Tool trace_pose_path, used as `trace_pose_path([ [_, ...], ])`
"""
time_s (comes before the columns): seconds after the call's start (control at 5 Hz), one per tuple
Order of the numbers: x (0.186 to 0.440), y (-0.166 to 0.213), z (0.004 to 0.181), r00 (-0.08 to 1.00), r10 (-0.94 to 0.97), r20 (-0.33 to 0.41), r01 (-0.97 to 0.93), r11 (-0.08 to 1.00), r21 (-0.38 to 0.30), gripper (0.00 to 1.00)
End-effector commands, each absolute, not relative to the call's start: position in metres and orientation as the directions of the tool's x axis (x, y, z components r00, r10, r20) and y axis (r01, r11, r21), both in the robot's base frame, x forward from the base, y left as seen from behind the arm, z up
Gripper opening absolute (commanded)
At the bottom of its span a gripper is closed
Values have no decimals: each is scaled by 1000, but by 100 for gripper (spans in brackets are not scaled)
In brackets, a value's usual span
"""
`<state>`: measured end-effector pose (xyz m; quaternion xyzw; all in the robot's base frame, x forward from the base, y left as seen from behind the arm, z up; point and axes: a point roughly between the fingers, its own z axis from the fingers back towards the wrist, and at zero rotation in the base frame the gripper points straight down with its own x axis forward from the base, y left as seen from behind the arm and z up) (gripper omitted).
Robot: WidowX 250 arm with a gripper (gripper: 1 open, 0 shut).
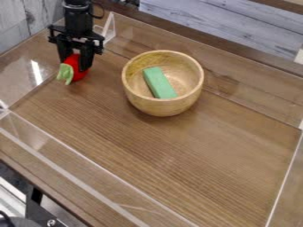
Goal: Move the red object to the left side of the table
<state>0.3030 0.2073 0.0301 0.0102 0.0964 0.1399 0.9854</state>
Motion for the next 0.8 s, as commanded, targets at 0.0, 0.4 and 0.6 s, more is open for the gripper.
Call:
trace_pose_path([
  [0.0, 309, 210, 41, 949, 269, -163, -269, 963, 22, 100],
  [0.4, 305, 207, 50, 945, 260, -197, -274, 961, -45, 100],
  [0.6, 303, 207, 54, 944, 256, -210, -276, 959, -70, 100],
])
